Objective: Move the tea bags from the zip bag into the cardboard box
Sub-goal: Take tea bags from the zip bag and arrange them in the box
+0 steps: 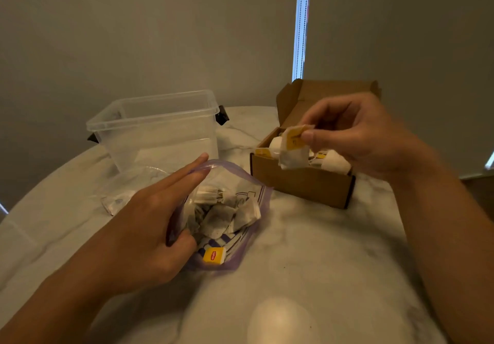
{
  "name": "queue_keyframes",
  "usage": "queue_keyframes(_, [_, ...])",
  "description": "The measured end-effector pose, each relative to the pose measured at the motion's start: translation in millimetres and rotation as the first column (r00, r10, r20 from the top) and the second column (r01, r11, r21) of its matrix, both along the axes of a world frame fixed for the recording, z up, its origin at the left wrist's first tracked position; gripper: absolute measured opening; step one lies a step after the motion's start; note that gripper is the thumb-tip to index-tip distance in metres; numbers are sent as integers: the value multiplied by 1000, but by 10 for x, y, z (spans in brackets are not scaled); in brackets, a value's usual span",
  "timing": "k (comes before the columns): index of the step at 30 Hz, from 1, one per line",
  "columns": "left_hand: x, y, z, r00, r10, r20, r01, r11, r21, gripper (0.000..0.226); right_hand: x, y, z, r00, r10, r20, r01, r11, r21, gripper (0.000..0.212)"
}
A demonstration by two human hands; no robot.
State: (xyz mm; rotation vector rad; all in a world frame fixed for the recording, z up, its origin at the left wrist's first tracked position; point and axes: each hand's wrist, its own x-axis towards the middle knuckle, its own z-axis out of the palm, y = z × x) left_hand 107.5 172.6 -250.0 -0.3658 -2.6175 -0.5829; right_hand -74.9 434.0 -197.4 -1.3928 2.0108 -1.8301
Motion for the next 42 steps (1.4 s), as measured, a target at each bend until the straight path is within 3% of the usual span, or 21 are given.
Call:
queue_keyframes(9, [1, 21, 9, 1000, 0, -6, 0, 1000, -3, 83, -514, -150, 109, 886, -464, 9, 459, 879, 128, 11])
queue_keyframes(16, [10, 11, 5, 1000, 19, -13, -19, 1000, -7, 84, -553, -491, 89, 903, -417, 100, 388, 894, 226, 17])
queue_keyframes(19, [8, 6, 6, 1000, 20, -16, -20, 1000, -10, 83, -532, -607, 3, 899, -427, -98, 434, 839, 329, 19])
queue_keyframes(22, [-2, 4, -1, 1000, 7, -15, -7, 1000, 2, 83, -580, -657, -72, 808, -451, -380, 576, 739, 348, 24])
queue_keyframes(27, [-5, -1, -1, 1000, 8, -14, -8, 1000, -2, 83, -563, -601, -66, 712, -501, -492, 669, 697, 258, 17])
queue_keyframes(31, [-14, 10, 3, 1000, 14, -3, -14, 1000, 11, 82, -340, -495, 16, 691, -517, -505, 663, 732, 157, 13])
queue_keyframes(38, [-26, 23, -13, 998, 61, -3, -61, 998, 21, 83, 73, -411, -47, 814, -414, -408, 483, 872, 80, 10])
queue_keyframes(42, [-33, 29, -24, 997, 76, -6, -76, 996, 47, 82, 309, -481, -111, 866, -284, -412, 364, 923, 129, 10])
